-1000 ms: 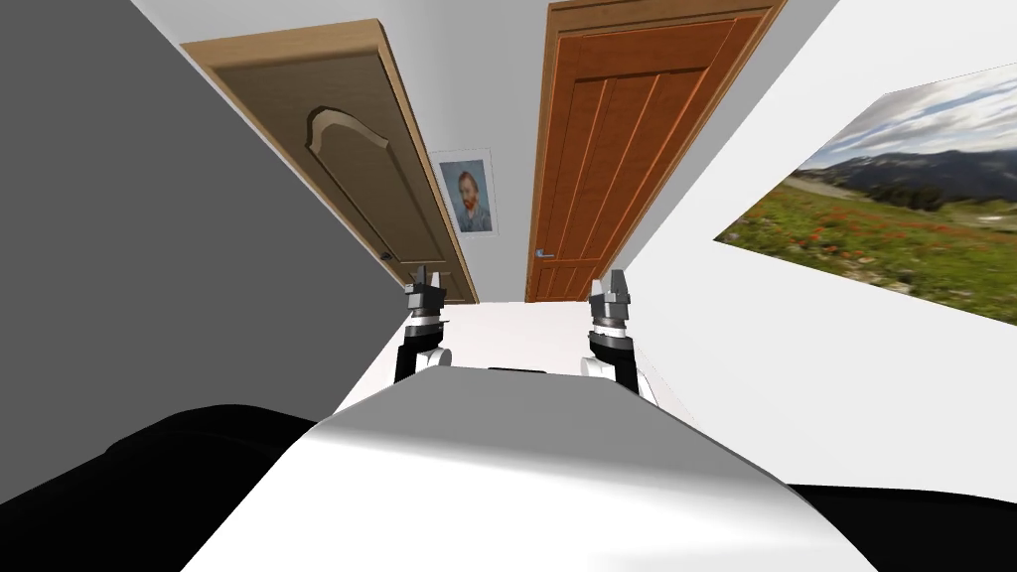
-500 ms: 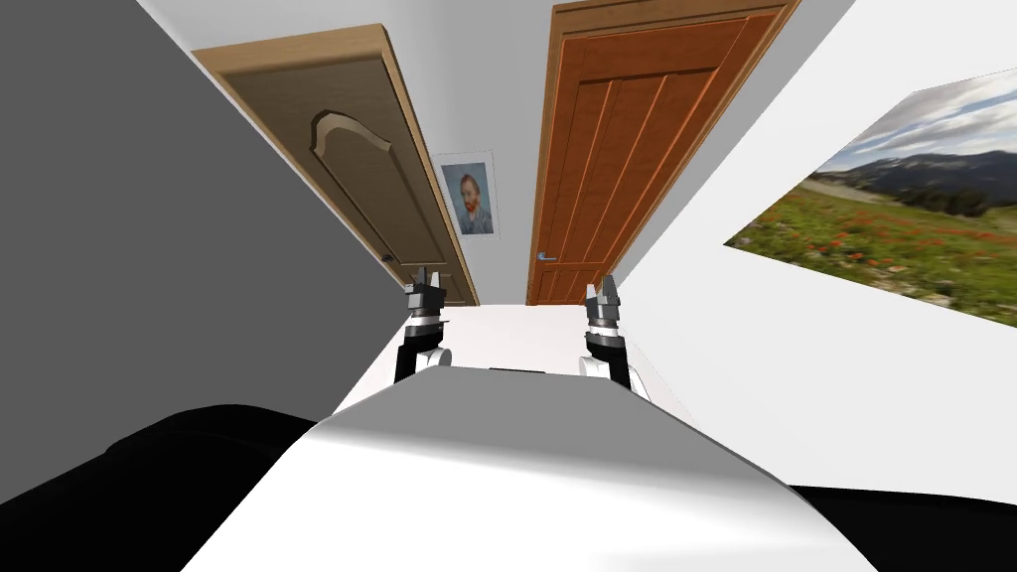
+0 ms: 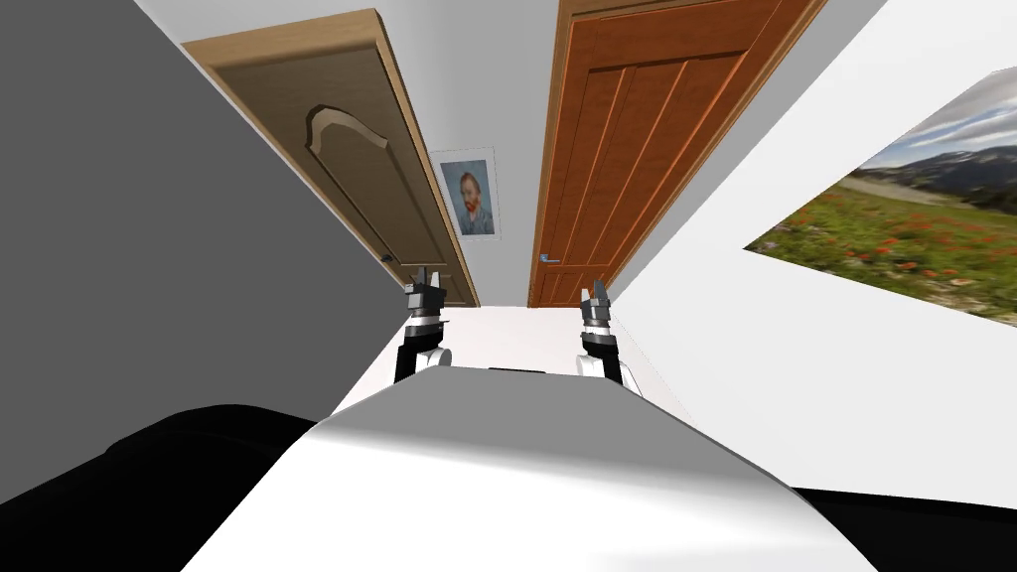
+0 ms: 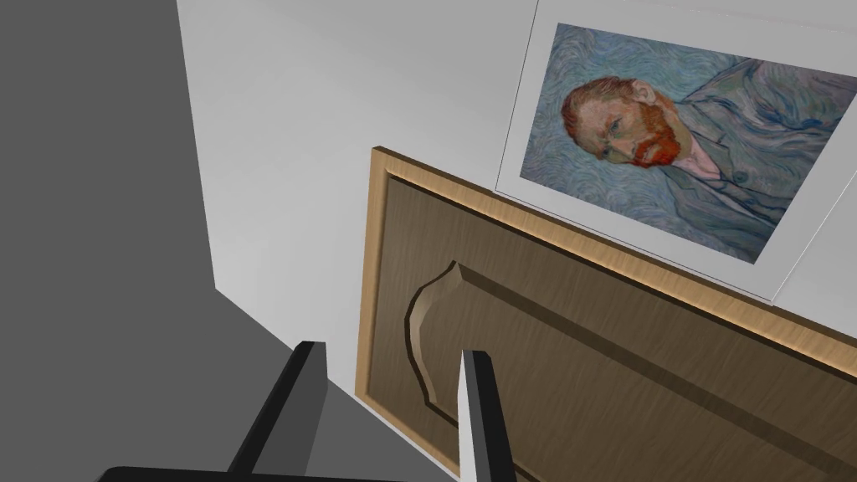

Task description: Pull the door open

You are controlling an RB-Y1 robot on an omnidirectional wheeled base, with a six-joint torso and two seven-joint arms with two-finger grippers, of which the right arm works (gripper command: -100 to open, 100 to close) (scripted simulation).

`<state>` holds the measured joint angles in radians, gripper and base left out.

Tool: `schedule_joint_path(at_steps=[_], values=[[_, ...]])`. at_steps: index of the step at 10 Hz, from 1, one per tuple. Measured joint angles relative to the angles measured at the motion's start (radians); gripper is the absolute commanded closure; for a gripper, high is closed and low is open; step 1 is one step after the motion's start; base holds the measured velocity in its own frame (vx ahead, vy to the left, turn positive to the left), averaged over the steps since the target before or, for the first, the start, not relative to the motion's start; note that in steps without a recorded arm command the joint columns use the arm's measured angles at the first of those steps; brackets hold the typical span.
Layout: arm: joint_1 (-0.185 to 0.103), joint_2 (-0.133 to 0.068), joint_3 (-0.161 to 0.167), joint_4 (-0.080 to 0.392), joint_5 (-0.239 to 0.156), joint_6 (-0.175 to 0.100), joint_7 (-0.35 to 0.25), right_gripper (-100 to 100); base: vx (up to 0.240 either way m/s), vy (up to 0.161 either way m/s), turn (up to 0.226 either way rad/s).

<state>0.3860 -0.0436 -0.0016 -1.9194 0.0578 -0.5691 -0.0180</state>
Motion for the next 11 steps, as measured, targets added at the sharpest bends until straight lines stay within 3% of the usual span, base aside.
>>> schedule_joint_path(at_steps=[11], values=[[-0.132, -0.039, -0.039, 0.306, -0.028, -0.057, -0.014, -100, 0.079, -0.013, 0.039]])
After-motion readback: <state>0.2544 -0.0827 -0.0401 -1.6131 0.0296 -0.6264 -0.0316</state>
